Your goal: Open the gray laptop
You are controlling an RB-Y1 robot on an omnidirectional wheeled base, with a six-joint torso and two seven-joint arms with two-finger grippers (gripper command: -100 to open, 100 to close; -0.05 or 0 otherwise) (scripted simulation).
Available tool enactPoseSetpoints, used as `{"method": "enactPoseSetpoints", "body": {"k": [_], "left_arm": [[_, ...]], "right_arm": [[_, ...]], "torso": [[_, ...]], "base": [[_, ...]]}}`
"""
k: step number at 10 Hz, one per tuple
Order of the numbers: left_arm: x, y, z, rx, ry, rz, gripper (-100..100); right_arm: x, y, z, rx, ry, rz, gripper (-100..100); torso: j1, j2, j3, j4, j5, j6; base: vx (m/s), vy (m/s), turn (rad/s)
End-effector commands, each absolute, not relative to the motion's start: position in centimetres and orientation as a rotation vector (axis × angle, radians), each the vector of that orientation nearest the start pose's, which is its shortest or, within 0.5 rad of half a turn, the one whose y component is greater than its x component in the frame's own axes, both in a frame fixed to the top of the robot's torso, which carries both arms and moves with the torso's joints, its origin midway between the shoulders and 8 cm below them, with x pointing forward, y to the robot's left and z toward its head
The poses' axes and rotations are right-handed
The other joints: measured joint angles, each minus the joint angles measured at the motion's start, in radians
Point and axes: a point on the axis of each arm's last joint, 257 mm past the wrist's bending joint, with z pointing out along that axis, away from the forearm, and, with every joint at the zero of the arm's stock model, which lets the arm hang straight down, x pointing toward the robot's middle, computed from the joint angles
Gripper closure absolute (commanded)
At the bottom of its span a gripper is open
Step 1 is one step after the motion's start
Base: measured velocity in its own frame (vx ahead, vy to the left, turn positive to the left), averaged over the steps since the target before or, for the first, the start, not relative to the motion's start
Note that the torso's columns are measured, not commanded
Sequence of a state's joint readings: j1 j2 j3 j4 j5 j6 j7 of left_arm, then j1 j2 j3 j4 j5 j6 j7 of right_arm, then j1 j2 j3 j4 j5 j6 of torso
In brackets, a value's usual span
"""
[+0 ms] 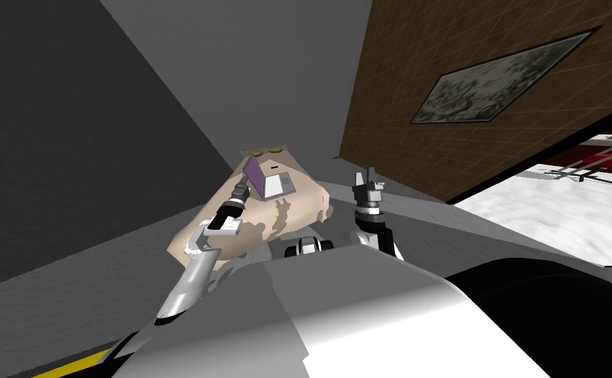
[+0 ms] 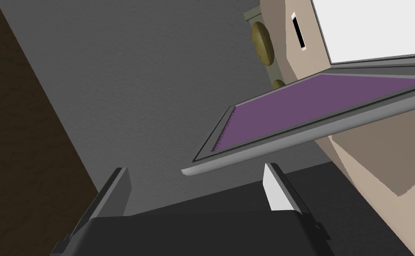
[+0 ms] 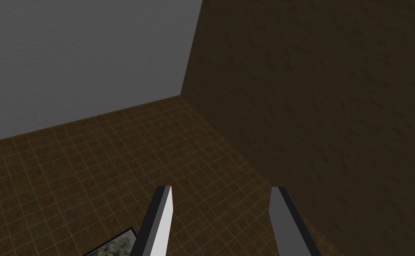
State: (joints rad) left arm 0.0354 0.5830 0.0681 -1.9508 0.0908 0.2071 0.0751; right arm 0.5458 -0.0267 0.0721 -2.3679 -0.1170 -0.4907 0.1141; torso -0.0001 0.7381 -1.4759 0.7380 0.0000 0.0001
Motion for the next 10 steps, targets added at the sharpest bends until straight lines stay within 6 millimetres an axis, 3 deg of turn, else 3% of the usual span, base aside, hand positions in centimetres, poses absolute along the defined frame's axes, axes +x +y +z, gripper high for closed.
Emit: {"method": "enactPoseSetpoints", "body": {"k": [1,10], "left_arm": [[54.1,37.0,-6.0,-0.828,1.319,-0.898,-100],[56.7,44.9,-4.0,-0.94,1.343,-0.708,-100]], "right_arm": [[32.7,-26.9,4.6,0.655,0.569,1.338,0],[32.7,-26.9,4.6,0.655,0.569,1.338,0]], "torso": [[0.0,0.0,0.0,0.0,0.0,0.0],[0.0,0.0,0.0,0.0,0.0,0.0]], "base": [[0.012,-0.019,-0.076],[0.01,-0.014,-0.055]]}}
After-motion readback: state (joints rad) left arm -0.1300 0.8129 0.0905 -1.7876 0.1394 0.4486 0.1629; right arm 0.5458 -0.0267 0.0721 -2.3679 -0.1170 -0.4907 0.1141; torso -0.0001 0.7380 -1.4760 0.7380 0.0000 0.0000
